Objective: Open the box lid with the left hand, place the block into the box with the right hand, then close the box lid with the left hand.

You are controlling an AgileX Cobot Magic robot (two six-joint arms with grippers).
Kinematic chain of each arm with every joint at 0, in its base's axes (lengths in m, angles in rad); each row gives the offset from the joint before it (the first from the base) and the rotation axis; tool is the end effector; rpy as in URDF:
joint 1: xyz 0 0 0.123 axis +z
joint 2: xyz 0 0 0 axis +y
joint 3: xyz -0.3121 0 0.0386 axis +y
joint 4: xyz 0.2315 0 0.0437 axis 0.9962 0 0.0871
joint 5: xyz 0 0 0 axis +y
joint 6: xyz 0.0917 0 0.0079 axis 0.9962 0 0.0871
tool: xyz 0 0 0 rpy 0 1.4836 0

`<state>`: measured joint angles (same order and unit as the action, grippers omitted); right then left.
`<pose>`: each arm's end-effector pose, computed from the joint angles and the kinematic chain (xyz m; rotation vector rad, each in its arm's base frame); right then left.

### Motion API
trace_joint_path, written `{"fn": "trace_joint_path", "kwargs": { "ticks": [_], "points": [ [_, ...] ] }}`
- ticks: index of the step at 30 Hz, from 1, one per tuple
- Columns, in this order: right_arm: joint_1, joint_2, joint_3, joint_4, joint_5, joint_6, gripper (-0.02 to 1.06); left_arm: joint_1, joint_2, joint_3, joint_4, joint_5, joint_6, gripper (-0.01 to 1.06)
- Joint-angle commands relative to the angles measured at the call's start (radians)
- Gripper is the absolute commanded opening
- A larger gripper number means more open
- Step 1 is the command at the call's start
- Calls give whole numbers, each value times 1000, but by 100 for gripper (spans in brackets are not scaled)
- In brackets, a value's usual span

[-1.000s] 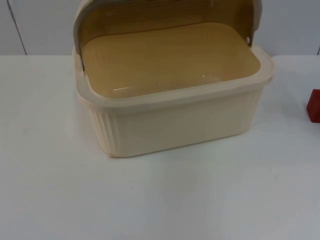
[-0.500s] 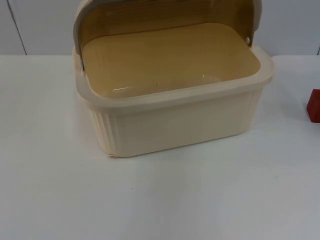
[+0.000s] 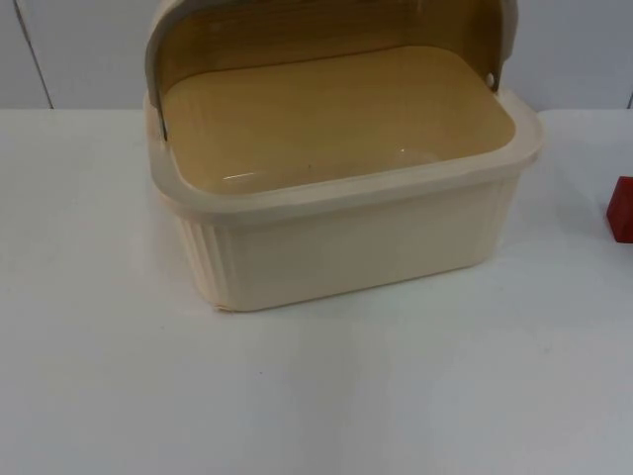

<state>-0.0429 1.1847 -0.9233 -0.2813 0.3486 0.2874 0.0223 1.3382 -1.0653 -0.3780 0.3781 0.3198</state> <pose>0.2325 -0.0187 0.3642 0.1256 2.0765 -0.1114 0.2787 -0.0064 0.3684 0.0227 2.1081 -0.1510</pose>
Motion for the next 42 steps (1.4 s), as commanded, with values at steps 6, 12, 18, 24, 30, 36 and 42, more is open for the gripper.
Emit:
{"fn": "trace_joint_path", "kwargs": {
  "ticks": [6, 12, 18, 24, 30, 36, 42],
  "points": [
    [-3, -2, 0, 0, -10, 0, 104, -5, -1, -5, 27, 3, -12, 59],
    [-3, -2, 0, 0, -10, 0, 104, -44, -1, -5, 31, 35, -8, 105],
    [-3, -2, 0, 0, -10, 0, 104, -44, -1, -5, 31, 22, -8, 105],
    [-3, -2, 0, -2, -8, 8, 104, -44, -1, -5, 33, 8, -8, 105],
    [-3, 0, 0, -6, -24, 12, 104, -44, -1, -5, 49, -16, -8, 105],
    [-3, 77, -109, -6, 114, 7, 104, -44, -1, -5, 51, -13, -56, 105],
    [-3, 250, -343, 1, 224, -35, 104, -44, -1, -5, 106, -8, -56, 105]
  ]
}}
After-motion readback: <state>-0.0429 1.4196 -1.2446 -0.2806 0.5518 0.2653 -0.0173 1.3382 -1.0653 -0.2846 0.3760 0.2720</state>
